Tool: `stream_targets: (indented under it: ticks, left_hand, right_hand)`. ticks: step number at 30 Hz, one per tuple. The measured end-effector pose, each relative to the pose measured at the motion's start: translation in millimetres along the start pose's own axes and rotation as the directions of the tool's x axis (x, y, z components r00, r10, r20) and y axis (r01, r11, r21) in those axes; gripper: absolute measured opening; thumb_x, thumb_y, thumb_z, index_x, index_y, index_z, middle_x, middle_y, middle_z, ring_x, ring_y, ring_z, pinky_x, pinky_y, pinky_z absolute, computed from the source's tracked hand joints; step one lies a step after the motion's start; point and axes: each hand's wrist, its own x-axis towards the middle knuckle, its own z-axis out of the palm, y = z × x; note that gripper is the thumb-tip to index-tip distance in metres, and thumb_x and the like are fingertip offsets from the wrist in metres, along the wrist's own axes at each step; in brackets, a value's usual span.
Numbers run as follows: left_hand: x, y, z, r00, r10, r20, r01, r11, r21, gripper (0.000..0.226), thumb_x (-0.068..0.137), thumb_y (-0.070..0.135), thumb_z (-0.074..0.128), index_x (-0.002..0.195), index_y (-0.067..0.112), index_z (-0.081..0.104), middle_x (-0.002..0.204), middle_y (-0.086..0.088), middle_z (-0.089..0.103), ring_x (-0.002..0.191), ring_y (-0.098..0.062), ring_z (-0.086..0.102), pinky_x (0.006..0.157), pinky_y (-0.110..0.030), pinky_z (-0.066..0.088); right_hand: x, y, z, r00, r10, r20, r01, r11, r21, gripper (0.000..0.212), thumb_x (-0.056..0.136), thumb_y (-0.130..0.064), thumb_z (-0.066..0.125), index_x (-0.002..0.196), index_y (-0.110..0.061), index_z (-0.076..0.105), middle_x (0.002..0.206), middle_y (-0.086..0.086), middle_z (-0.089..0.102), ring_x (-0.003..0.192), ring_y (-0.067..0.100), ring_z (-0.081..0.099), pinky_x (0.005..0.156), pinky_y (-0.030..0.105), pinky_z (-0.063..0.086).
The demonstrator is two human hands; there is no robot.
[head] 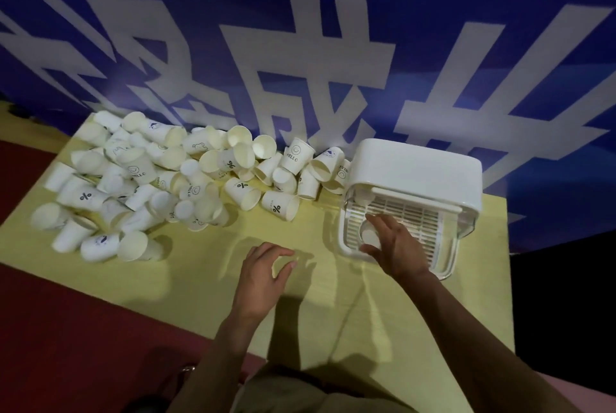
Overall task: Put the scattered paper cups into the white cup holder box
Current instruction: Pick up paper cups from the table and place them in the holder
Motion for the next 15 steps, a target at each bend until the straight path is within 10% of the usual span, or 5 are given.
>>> stream_targets:
  ticks: [15]
  left_hand:
    - [50.7, -64.1, -73.3, 0.997, 0.08, 0.001, -0.079, 0.994, -0.071, 0.028, 0.085, 0.023, 0.08, 0.111, 0.026, 0.071, 0.112, 0.012, 0.055, 0.108, -0.01, 0.056, 0.098, -0.025, 0.045]
  right_hand:
    - [21.9, -106.1, 25.1, 0.988, -0.055, -0.142, 0.068, 0.994, 0.09, 0.066, 0.086, -0.04, 0.081, 0.138, -0.013, 0.052, 0.135, 0.015, 0.055, 0.116, 0.038, 0.057, 0.086, 0.047, 0.056]
